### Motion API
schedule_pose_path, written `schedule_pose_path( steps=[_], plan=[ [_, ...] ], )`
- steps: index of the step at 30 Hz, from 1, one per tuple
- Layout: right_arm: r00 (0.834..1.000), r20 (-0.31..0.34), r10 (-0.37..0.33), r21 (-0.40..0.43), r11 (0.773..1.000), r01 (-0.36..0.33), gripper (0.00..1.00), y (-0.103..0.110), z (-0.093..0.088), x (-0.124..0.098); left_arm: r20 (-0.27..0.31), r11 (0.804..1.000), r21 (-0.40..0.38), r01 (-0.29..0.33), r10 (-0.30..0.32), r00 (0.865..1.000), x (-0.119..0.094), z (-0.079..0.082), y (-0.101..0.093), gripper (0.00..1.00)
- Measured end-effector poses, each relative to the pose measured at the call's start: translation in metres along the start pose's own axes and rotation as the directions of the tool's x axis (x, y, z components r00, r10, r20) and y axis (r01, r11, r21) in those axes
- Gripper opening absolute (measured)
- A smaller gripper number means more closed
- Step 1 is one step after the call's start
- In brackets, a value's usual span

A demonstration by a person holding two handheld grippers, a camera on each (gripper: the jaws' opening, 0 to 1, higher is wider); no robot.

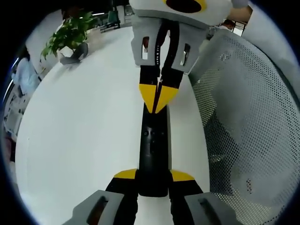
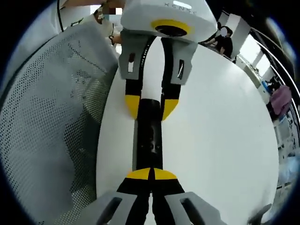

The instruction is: Press the specified remote control buttons in sequence, fully releasing each button before pressing the next.

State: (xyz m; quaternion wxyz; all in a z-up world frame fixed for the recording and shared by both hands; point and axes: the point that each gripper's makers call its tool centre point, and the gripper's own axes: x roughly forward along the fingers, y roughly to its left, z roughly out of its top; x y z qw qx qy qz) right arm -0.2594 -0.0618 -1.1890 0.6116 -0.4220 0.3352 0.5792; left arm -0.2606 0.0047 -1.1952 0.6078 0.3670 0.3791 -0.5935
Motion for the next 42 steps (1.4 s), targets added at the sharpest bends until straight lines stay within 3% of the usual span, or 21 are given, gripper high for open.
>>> schedule_pose_path(
  steps=[3,4,6,8,11,16,24,28,30,34,40,42],
  plan=[
    [0.997,0.078,-0.004,0.095,0.995,-0.004,0.00,-0.001,0.001,-0.002,0.002,1.000,-0.002,-0.001,0.001,1.000,0.000,0.000,0.000,0.24],
    [0.992,0.129,-0.009,0.169,0.985,-0.013,0.00,-0.002,0.001,-0.003,0.002,1.000,-0.002,-0.001,0.001,1.000,0.000,0.000,0.000,0.24],
    [0.981,0.193,-0.033,0.225,0.974,-0.012,0.00,-0.004,0.001,-0.003,0.003,1.000,-0.003,-0.001,0.001,1.000,0.000,0.000,0.000,0.24],
    [0.977,0.201,-0.066,0.243,0.970,0.016,0.03,-0.008,-0.001,-0.004,0.004,1.000,-0.004,-0.003,0.003,1.000,0.000,0.000,0.000,0.24],
    [0.976,0.213,-0.038,0.238,0.971,-0.014,0.07,-0.004,0.002,-0.003,0.005,1.000,-0.005,-0.004,0.004,1.000,0.000,0.000,-0.001,0.24],
    [0.977,0.215,0.002,0.216,0.975,-0.049,0.06,-0.001,0.004,-0.002,0.011,1.000,-0.004,-0.002,0.003,1.000,0.000,0.000,-0.001,0.24],
    [0.985,0.160,0.071,0.130,0.987,-0.093,0.08,0.001,0.003,0.000,0.018,1.000,-0.003,-0.001,0.001,1.000,-0.001,-0.001,0.000,0.24],
    [0.989,0.102,0.106,0.119,0.986,-0.117,0.07,0.000,0.004,0.001,0.024,1.000,-0.003,0.000,0.000,1.000,-0.001,-0.001,0.000,0.24],
    [0.991,0.041,0.130,0.063,0.989,-0.133,0.07,0.001,0.003,0.002,0.027,1.000,-0.003,0.001,0.000,1.000,-0.001,-0.001,0.000,0.24],
    [0.991,-0.016,0.136,0.060,0.989,-0.134,0.07,0.002,0.005,0.003,0.034,1.000,0.001,0.004,-0.004,0.999,0.000,-0.001,0.000,0.24],
    [0.990,0.007,0.141,0.110,0.984,-0.141,0.08,0.002,0.003,0.000,0.046,1.000,-0.002,0.001,-0.001,0.999,0.000,0.000,0.001,0.24],
    [0.989,0.070,0.131,0.128,0.982,-0.139,0.08,0.002,0.005,-0.001,0.048,1.000,-0.002,0.002,-0.002,0.999,0.000,0.000,0.001,0.24]
  ],
)
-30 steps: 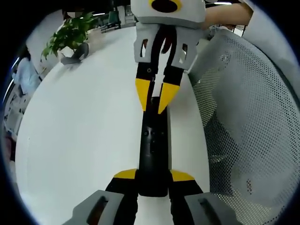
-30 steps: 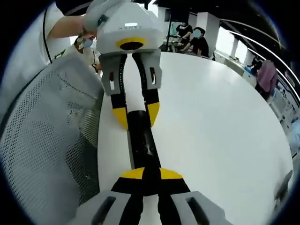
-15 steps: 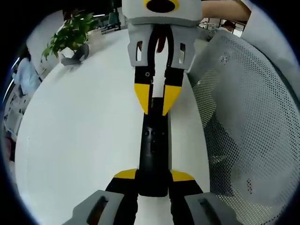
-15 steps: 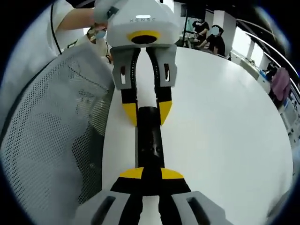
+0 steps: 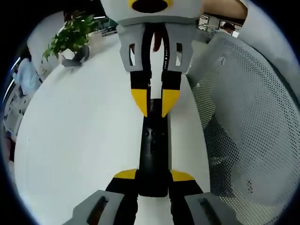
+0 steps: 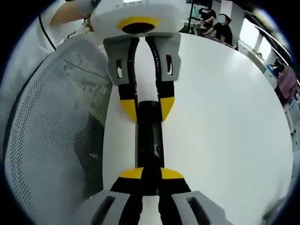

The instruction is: Press the specified remote control buttons in sequence, fully releasing each button before pressing the next.

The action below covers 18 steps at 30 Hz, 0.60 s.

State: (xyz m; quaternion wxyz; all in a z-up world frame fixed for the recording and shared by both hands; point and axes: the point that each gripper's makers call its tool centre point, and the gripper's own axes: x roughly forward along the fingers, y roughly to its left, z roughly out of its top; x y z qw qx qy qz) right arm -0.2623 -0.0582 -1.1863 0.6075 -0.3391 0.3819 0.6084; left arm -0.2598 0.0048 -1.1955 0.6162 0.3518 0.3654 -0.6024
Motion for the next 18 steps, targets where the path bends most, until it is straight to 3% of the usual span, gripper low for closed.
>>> schedule_pose_path(
  steps=[2,4,7,11,15,18],
  plan=[
    [0.994,0.105,-0.021,-0.010,1.000,0.023,0.08,0.0001,0.0006,-0.0017,0.002,1.000,-0.002,-0.001,0.001,1.000,0.0001,0.0000,0.0000,0.24],
    [0.985,0.163,-0.054,0.045,0.998,0.047,0.08,-0.0005,-0.0015,-0.0023,0.005,1.000,-0.006,-0.004,0.004,1.000,0.0000,-0.0002,-0.0001,0.24],
    [0.979,0.191,-0.068,0.001,0.998,0.069,0.08,0.0002,-0.0022,-0.0018,0.010,1.000,-0.007,-0.005,0.005,1.000,-0.0001,-0.0001,-0.0003,0.24],
    [0.969,0.237,-0.067,0.031,0.998,0.061,0.08,-0.0010,-0.0003,-0.0010,0.011,1.000,-0.007,-0.004,0.004,1.000,0.0000,0.0001,-0.0003,0.24],
    [0.977,0.208,-0.042,-0.005,0.999,0.044,0.07,-0.0001,0.0040,0.0006,0.012,1.000,-0.005,-0.002,0.002,1.000,-0.0001,0.0001,-0.0005,0.24],
    [0.993,0.115,-0.017,-0.015,1.000,0.019,0.07,-0.0007,0.0022,0.0031,0.011,1.000,-0.003,-0.001,0.001,1.000,-0.0002,0.0001,-0.0006,0.24]
  ],
)
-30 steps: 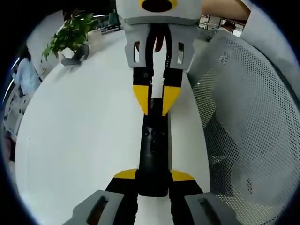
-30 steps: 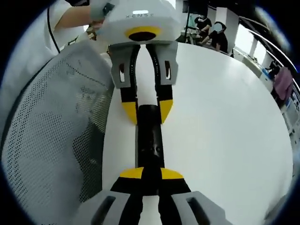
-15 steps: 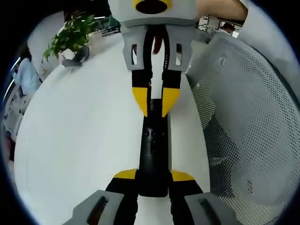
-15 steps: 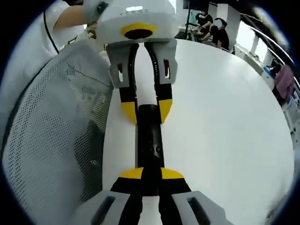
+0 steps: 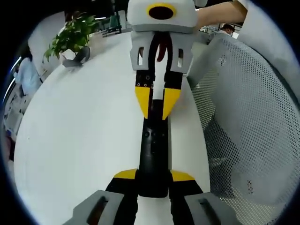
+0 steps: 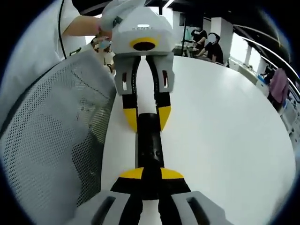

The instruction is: Press the specified remote control buttons in sequence, fully releasing each button before pressing the next.

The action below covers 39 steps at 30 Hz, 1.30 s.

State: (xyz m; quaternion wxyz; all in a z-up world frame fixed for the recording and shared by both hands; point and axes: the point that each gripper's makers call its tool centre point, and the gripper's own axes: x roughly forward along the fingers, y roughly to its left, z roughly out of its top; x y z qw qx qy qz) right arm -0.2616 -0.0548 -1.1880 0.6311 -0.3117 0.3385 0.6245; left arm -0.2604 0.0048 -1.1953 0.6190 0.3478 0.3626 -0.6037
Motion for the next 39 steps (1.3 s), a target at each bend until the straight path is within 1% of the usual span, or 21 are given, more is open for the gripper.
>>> schedule_pose_path(
  steps=[2,3,4,5,7,10,13,14,16,19,23,25,27,30,31,32,35,36,37,38,39],
  plan=[
    [0.996,-0.094,0.009,-0.032,0.999,-0.012,0.07,0.000,0.000,0.002,0.001,1.000,-0.001,0.001,-0.001,1.000,0.000,0.000,0.000,0.24],
    [0.989,-0.149,0.013,-0.048,0.999,-0.020,0.07,0.000,0.000,0.003,0.001,1.000,0.000,0.001,-0.001,1.000,0.000,0.000,0.000,0.24],
    [0.984,-0.177,0.018,-0.045,0.999,-0.026,0.07,0.000,0.000,0.004,0.002,1.000,0.000,0.001,-0.001,1.000,0.000,0.000,0.000,0.24],
    [0.977,-0.210,0.026,-0.005,1.000,-0.028,0.07,0.000,0.001,0.004,0.003,1.000,0.000,0.001,-0.001,1.000,0.000,0.000,0.000,0.24],
    [0.973,-0.230,0.032,-0.009,0.999,-0.035,0.07,0.000,0.002,0.005,0.005,1.000,-0.002,0.001,-0.001,1.000,0.000,0.000,0.000,0.24],
    [0.975,-0.219,0.030,-0.016,0.999,-0.034,0.07,0.000,0.001,0.003,0.005,1.000,-0.003,-0.001,0.001,1.000,0.000,0.000,0.000,0.24],
    [0.996,-0.092,-0.002,0.043,0.999,0.007,0.07,0.000,0.004,0.001,0.007,1.000,-0.005,-0.002,0.002,1.000,0.000,-0.001,0.000,0.24],
    [0.999,-0.024,-0.021,0.091,0.996,0.023,0.07,0.000,0.004,0.000,0.010,1.000,-0.007,-0.004,0.004,1.000,-0.001,-0.001,0.000,0.24],
    [0.998,0.054,-0.040,0.087,0.996,0.035,0.08,0.000,0.004,-0.001,0.014,1.000,-0.010,-0.005,0.005,1.000,-0.001,-0.001,0.000,0.24],
    [0.995,0.086,-0.055,0.027,0.998,0.053,0.08,0.001,0.004,-0.001,0.020,1.000,-0.010,-0.004,0.005,1.000,-0.001,-0.001,0.000,0.24],
    [0.996,0.078,-0.052,-0.008,0.999,0.053,0.07,0.002,0.005,0.001,0.018,1.000,-0.009,-0.005,0.005,1.000,-0.002,-0.001,-0.001,0.24],
    [0.998,0.054,-0.042,-0.067,0.997,0.045,0.07,0.003,0.007,0.002,0.019,1.000,-0.011,-0.005,0.005,1.000,-0.002,-0.002,-0.001,0.24],
    [1.000,0.012,-0.026,-0.151,0.988,0.028,0.06,0.005,0.008,0.004,0.023,1.000,-0.012,-0.005,0.005,1.000,-0.002,-0.002,-0.001,0.24],
    [0.997,-0.081,0.000,-0.217,0.976,-0.018,0.05,0.007,0.008,0.006,0.028,1.000,-0.013,-0.005,0.006,1.000,-0.002,-0.002,-0.001,0.24],
    [0.993,-0.120,0.006,-0.256,0.966,-0.037,0.05,0.008,0.008,0.006,0.030,1.000,-0.013,-0.005,0.006,1.000,-0.002,-0.002,-0.001,0.24],
    [0.990,-0.139,0.009,-0.263,0.964,-0.046,0.04,0.008,0.009,0.007,0.032,1.000,-0.014,-0.006,0.006,0.999,-0.002,-0.002,-0.001,0.24],
    [0.987,-0.159,0.019,-0.077,0.997,-0.032,0.04,0.006,0.010,0.007,0.035,1.000,-0.015,-0.006,0.007,0.999,-0.002,-0.001,-0.001,0.24],
    [0.988,-0.155,0.015,-0.037,0.999,-0.021,0.04,0.004,0.010,0.007,0.035,1.000,-0.015,-0.007,0.008,0.999,-0.002,-0.001,-0.001,0.24],
    [0.988,-0.153,0.012,-0.025,1.000,-0.016,0.04,0.004,0.010,0.007,0.036,1.000,-0.015,-0.007,0.008,0.999,-0.002,-0.001,-0.001,0.24],
    [0.989,-0.148,-0.002,0.032,0.999,0.007,0.04,0.002,0.010,0.007,0.037,1.000,-0.016,-0.007,0.008,0.999,-0.002,-0.001,-0.001,0.24],
    [0.989,-0.147,-0.016,0.050,0.998,0.024,0.04,0.002,0.011,0.007,0.039,1.000,-0.018,-0.007,0.008,0.999,-0.002,-0.001,-0.001,0.24]
  ],
)
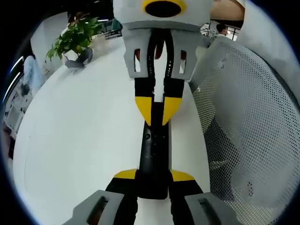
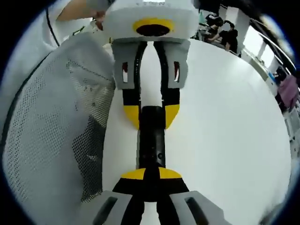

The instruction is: Press the specified remote control buttons in sequence, fully releasing each button before pressing the next.

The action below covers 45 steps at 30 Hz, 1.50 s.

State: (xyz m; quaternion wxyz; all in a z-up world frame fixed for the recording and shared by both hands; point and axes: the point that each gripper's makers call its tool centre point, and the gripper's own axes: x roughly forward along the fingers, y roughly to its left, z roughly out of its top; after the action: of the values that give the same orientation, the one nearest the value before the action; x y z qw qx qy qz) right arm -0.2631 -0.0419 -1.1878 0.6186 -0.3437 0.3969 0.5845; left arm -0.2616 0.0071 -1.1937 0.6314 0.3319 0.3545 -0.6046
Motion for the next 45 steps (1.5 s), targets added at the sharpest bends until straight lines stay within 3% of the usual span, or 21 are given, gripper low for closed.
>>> schedule_pose_path(
  steps=[5,6,8,11,15,17,20,25,26,28,29,33,40,45],
  plan=[
    [0.991,0.085,-0.099,0.107,0.990,0.090,0.04,0.001,0.002,-0.003,0.006,1.000,-0.006,-0.004,0.004,1.000,0.000,0.000,0.000,0.24],
    [0.989,0.102,-0.111,0.062,0.993,0.105,0.04,0.002,0.002,-0.004,0.005,1.000,-0.006,-0.004,0.004,1.000,0.000,0.000,0.000,0.24],
    [0.984,0.121,-0.129,0.051,0.991,0.123,0.04,0.002,0.002,-0.005,0.003,1.000,-0.006,-0.005,0.005,1.000,0.000,0.001,0.000,0.24],
    [0.981,0.141,-0.135,-0.115,0.982,0.151,0.03,0.003,0.002,-0.004,0.005,1.000,-0.010,-0.008,0.008,1.000,0.000,0.001,0.000,0.24],
    [0.991,0.105,-0.079,-0.312,0.944,0.108,0.02,0.007,0.003,-0.002,0.015,1.000,-0.020,-0.014,0.014,1.000,0.000,0.001,0.000,0.24],
    [0.995,0.088,-0.050,-0.287,0.955,0.073,0.02,0.006,0.003,-0.002,0.018,1.000,-0.022,-0.014,0.015,1.000,0.000,0.001,0.000,0.24],
    [0.998,0.060,-0.019,-0.121,0.992,0.026,0.01,0.004,0.003,-0.002,0.017,1.000,-0.021,-0.015,0.015,1.000,0.000,0.001,0.001,0.24],
    [0.997,-0.020,-0.079,-0.005,0.997,0.079,0.01,0.000,0.003,0.001,0.022,1.000,-0.023,-0.015,0.016,1.000,0.000,0.001,0.001,0.24],
    [0.995,-0.024,-0.097,0.053,0.994,0.099,0.01,-0.001,0.003,0.001,0.021,1.000,-0.024,-0.016,0.016,1.000,0.000,0.001,0.001,0.24],
    [0.993,-0.014,-0.113,0.022,0.993,0.114,0.01,0.002,0.003,0.001,0.019,1.000,-0.023,-0.016,0.017,1.000,0.000,0.001,0.001,0.24],
    [0.990,0.012,-0.138,0.040,0.990,0.137,0.01,0.002,0.003,0.000,0.018,1.000,-0.023,-0.016,0.017,1.000,0.000,0.001,0.001,0.24],
    [0.967,0.143,-0.212,-0.087,0.970,0.226,0.00,0.004,0.005,-0.002,0.019,1.000,-0.024,-0.017,0.018,1.000,0.000,0.001,0.001,0.24],
    [0.969,0.154,-0.195,-0.153,0.964,0.218,0.00,0.005,0.012,0.001,0.030,0.999,-0.033,-0.024,0.025,0.999,0.000,0.001,0.000,0.24],
    [0.983,0.095,-0.155,-0.135,0.977,0.167,0.00,0.003,0.012,0.000,0.025,0.999,-0.031,-0.024,0.025,0.999,0.001,0.001,0.000,0.24]
  ],
)
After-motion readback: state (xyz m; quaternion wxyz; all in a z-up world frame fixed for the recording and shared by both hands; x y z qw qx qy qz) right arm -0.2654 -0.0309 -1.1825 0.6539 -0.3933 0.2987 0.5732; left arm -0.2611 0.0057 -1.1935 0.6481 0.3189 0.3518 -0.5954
